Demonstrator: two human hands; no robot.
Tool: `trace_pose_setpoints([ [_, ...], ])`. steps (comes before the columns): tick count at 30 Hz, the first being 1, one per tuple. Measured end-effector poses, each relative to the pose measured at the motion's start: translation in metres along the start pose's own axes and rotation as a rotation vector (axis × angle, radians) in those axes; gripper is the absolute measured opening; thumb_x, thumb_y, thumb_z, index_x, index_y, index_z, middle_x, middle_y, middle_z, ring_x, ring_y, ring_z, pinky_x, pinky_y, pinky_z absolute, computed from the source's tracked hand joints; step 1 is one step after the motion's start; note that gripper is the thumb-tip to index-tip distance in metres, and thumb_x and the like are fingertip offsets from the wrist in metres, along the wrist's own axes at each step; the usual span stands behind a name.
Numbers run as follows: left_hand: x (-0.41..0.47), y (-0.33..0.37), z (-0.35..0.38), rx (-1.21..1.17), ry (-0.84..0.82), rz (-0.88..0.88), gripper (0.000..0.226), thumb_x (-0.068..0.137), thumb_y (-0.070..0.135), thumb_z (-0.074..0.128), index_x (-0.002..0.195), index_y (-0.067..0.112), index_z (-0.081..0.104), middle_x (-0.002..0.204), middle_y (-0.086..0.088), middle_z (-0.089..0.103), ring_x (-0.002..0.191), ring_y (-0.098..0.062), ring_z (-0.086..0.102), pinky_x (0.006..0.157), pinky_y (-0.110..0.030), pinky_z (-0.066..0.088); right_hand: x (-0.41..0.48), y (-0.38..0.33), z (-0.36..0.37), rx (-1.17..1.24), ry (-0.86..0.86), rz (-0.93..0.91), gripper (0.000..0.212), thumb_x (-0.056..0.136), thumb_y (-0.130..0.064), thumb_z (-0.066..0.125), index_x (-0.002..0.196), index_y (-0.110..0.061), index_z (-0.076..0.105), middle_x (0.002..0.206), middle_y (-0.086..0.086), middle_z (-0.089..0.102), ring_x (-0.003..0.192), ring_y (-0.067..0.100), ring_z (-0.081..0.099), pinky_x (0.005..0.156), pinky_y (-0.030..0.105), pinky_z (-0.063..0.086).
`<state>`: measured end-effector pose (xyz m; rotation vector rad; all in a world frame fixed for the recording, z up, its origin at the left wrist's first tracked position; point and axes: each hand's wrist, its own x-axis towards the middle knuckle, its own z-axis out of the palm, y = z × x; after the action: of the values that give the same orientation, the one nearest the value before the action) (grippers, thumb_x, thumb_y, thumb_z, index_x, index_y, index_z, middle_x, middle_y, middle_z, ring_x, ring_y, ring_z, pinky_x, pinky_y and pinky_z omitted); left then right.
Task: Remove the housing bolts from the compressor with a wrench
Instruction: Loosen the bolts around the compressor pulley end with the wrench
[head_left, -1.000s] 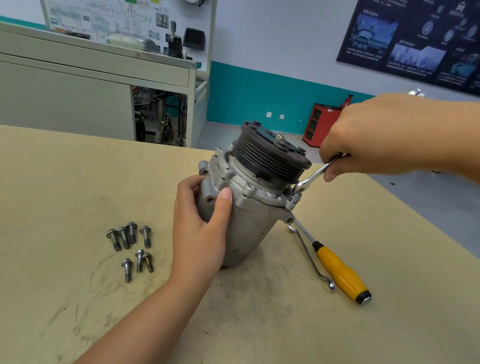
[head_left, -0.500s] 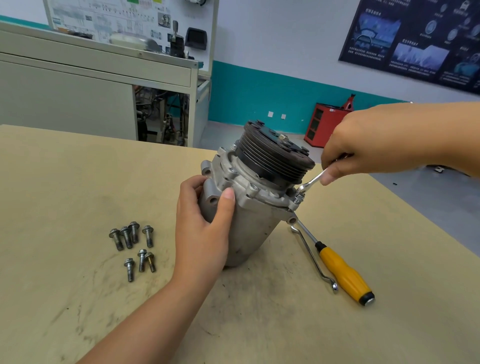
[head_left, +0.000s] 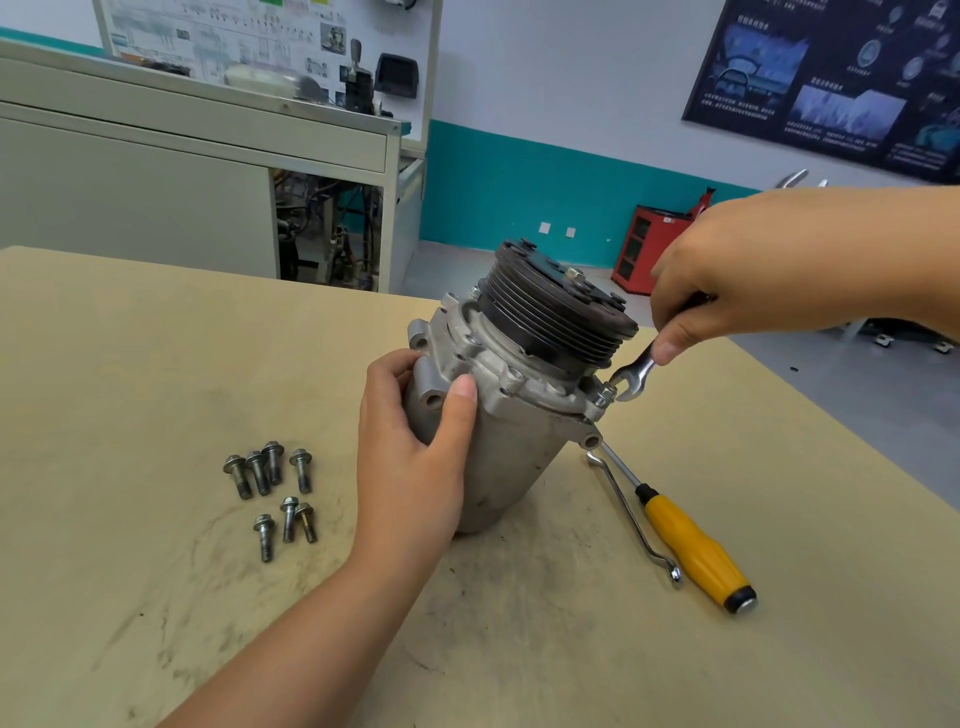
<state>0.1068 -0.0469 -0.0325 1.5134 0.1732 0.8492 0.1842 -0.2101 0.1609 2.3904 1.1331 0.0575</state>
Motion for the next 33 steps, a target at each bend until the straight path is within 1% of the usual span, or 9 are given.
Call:
trace_pose_setpoints([
  [3,0.000,0.000,0.000,0.000,0.000,-0.001,0.016,0.088,0.040,0.057,0.095,0.048,0.045,0.106,0.021,0.055,0.100,0.006,0.053,0.079,-0.016,0.041,0.002,-0.001,0.004,0.001,-0.004,-0.013,0.037,0.060,-0.075,0.028,0.063,-0.043,0.047,0.080,-0.014,0.063,0.079,0.005,0.056,0.070,0.030,0.050],
  [7,0.000,0.000,0.001,0.003,-0.002,0.000,0.015,0.088,0.040,0.056,0.096,0.047,0.045,0.108,0.019,0.056,0.103,-0.002,0.055,0.084,-0.024,0.044,0.007,0.001,0.009,-0.060,0.069,-0.054,0.045,0.062,-0.074,0.025,0.074,-0.040,0.052,0.084,-0.011,0.063,0.083,0.009,0.057,0.071,0.031,0.051],
  [15,0.000,0.000,0.000,0.007,-0.005,0.003,0.017,0.088,0.040,0.057,0.097,0.047,0.044,0.109,0.018,0.056,0.103,-0.001,0.054,0.085,-0.024,0.044,0.004,0.009,0.003,-0.034,0.082,-0.049,0.051,0.050,-0.081,0.017,0.066,-0.044,0.048,0.081,-0.013,0.064,0.081,0.008,0.057,0.071,0.028,0.049],
  [18,0.000,0.001,0.000,0.006,-0.007,0.000,0.016,0.087,0.042,0.056,0.097,0.046,0.044,0.109,0.018,0.056,0.103,0.001,0.053,0.085,-0.023,0.044,0.008,0.006,0.006,-0.053,0.084,-0.066,0.039,0.059,-0.076,0.028,0.066,-0.043,0.047,0.083,-0.012,0.064,0.082,0.009,0.057,0.073,0.031,0.050],
  [21,-0.001,0.002,0.000,0.012,-0.008,-0.006,0.016,0.086,0.044,0.055,0.097,0.046,0.044,0.110,0.018,0.056,0.104,0.000,0.053,0.085,-0.024,0.044,0.010,0.004,0.004,-0.081,0.101,-0.079,0.031,0.063,-0.072,0.033,0.062,-0.043,0.042,0.083,-0.013,0.063,0.080,0.008,0.057,0.070,0.028,0.048],
  [24,-0.001,0.002,0.000,0.017,-0.001,-0.007,0.016,0.086,0.043,0.055,0.098,0.045,0.045,0.109,0.018,0.056,0.103,0.001,0.054,0.083,-0.021,0.043,0.013,0.002,0.002,-0.209,0.110,-0.104,0.033,0.072,-0.072,0.037,0.069,-0.040,0.046,0.085,-0.013,0.064,0.086,0.011,0.057,0.077,0.030,0.045],
  [27,-0.001,0.001,0.000,0.021,0.005,-0.003,0.016,0.087,0.042,0.056,0.099,0.044,0.045,0.109,0.018,0.057,0.102,0.002,0.054,0.080,-0.016,0.041,0.019,-0.005,0.003,-0.436,0.126,-0.147,0.037,0.080,-0.071,0.038,0.076,-0.035,0.048,0.089,-0.014,0.062,0.097,0.013,0.056,0.086,0.030,0.032],
  [30,-0.001,0.000,0.000,0.012,0.005,-0.004,0.016,0.088,0.041,0.057,0.098,0.045,0.046,0.108,0.020,0.057,0.101,0.002,0.054,0.079,-0.017,0.041,0.019,-0.012,0.002,-0.548,0.135,-0.153,0.043,0.083,-0.070,0.035,0.082,-0.030,0.051,0.091,-0.013,0.060,0.096,0.013,0.057,0.083,0.029,0.027],
  [33,0.000,-0.002,0.000,0.011,0.005,-0.001,0.015,0.088,0.042,0.057,0.097,0.047,0.046,0.107,0.021,0.056,0.101,0.002,0.055,0.080,-0.020,0.042,0.013,-0.016,0.004,-0.580,0.136,-0.146,0.045,0.086,-0.068,0.034,0.090,-0.028,0.056,0.094,-0.011,0.059,0.089,0.016,0.058,0.078,0.027,0.033],
])
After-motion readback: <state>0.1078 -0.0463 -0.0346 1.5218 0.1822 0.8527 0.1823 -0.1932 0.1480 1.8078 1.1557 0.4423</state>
